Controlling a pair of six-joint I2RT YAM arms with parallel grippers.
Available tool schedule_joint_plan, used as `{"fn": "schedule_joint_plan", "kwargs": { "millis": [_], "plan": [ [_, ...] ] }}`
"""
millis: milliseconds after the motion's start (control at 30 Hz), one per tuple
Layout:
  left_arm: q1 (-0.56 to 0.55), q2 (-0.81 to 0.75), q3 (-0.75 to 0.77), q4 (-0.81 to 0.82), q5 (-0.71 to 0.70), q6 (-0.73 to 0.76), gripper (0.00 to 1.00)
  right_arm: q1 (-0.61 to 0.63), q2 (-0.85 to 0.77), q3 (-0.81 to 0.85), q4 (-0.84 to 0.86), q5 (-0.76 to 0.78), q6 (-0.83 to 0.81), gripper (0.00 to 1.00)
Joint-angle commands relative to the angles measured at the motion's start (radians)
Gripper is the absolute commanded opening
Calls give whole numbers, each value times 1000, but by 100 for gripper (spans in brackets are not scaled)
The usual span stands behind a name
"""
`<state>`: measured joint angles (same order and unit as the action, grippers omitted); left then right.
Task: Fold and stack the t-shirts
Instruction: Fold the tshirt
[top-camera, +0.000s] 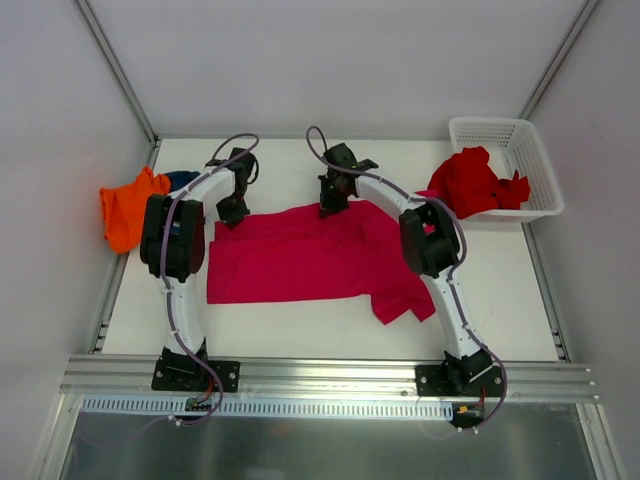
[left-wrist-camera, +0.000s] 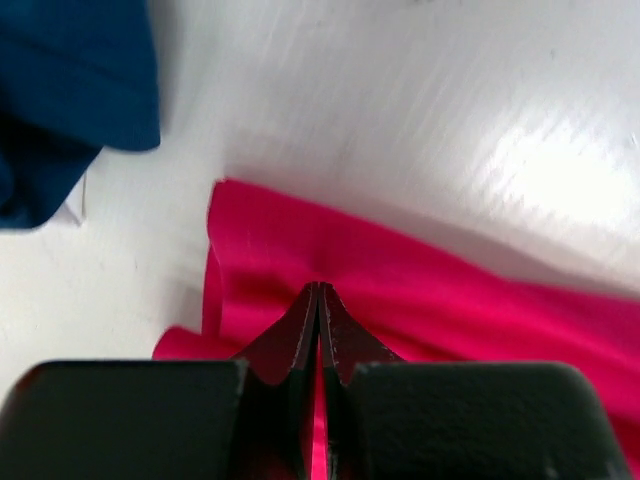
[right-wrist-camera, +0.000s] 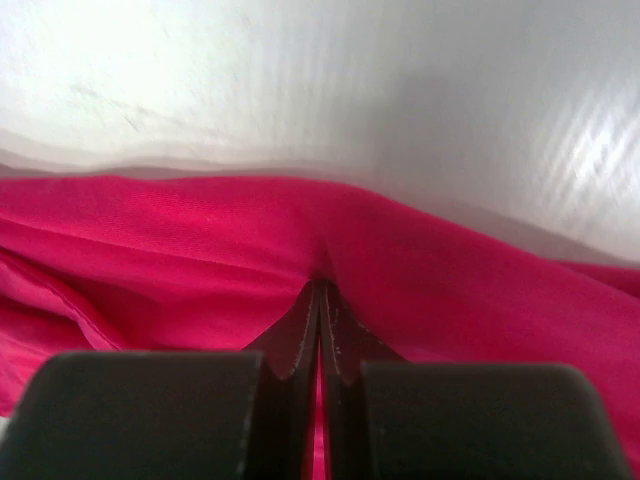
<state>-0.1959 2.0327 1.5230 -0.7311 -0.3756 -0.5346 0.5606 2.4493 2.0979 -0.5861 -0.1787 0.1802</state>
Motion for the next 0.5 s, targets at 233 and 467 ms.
{"fn": "schedule_joint_plan", "kwargs": {
  "millis": [233,467],
  "plan": [
    [47,121,114,-42,0,30,0,13,-291,-286,52,36,-54,7],
    [70,185,228,-63,23,45,0,71,-380,-312,57,36,-74,16]
  ]
}}
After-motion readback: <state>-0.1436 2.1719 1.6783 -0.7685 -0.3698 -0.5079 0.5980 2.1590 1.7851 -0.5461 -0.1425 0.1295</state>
